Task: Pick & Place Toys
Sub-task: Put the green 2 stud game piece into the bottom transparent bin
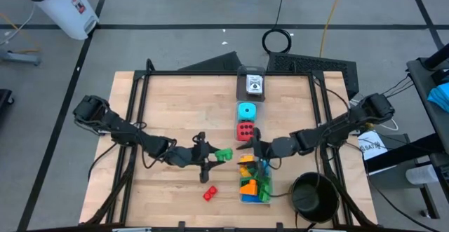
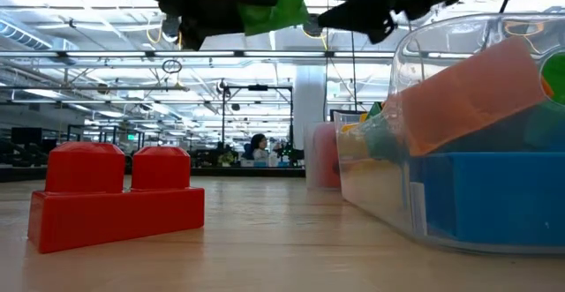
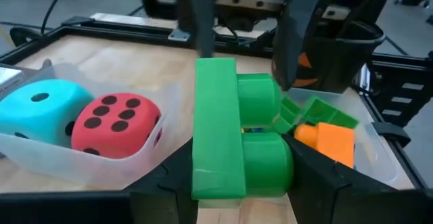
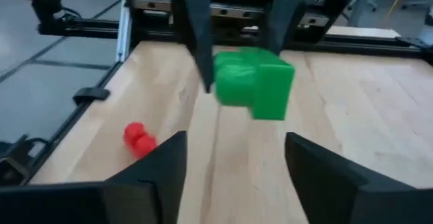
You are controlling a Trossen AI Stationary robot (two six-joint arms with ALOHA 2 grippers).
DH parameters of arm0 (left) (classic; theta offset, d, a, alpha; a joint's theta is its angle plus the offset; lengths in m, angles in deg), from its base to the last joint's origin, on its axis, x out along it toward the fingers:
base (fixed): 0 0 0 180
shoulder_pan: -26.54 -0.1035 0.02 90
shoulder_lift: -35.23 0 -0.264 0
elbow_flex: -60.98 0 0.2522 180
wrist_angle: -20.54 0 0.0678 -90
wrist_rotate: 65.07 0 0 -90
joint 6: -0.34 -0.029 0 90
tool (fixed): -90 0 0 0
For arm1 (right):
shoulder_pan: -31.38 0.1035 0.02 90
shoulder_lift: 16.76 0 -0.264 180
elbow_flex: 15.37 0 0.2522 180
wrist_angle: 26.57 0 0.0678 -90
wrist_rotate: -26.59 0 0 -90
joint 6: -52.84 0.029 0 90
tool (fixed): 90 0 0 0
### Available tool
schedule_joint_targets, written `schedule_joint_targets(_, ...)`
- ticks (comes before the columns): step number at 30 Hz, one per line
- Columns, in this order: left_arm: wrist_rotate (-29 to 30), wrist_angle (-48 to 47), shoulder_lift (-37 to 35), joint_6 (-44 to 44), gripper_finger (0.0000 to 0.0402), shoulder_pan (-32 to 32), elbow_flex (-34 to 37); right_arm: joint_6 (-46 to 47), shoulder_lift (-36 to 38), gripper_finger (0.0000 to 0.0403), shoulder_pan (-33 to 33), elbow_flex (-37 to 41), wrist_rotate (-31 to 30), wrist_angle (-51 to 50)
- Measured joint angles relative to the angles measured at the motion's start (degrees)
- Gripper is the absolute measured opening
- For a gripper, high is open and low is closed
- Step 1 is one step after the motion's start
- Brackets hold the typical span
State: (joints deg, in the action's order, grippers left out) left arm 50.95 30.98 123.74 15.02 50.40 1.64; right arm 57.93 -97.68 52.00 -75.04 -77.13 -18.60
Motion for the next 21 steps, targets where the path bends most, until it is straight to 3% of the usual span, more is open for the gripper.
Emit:
schedule_joint_targets(7,-0.31,-0.09,0.02,-0.55,0.0169,-0.15,0.00,0.85,-5.91,0.0302,-3.61,0.02,5.15,13.36)
schedule_joint_targets(11,-0.48,-0.07,0.02,-0.86,0.0169,-0.65,0.00,0.63,-10.21,0.0328,-3.89,0.02,6.14,20.61)
schedule_joint_targets(16,-0.48,-0.31,0.02,-0.90,0.0169,-0.74,0.00,-0.27,-12.97,0.0318,-4.28,0.07,4.66,25.37)
schedule_joint_targets(21,-0.64,-0.44,0.02,-0.93,0.0170,-0.74,0.00,-0.07,-13.05,0.0257,-4.16,0.06,4.82,26.88)
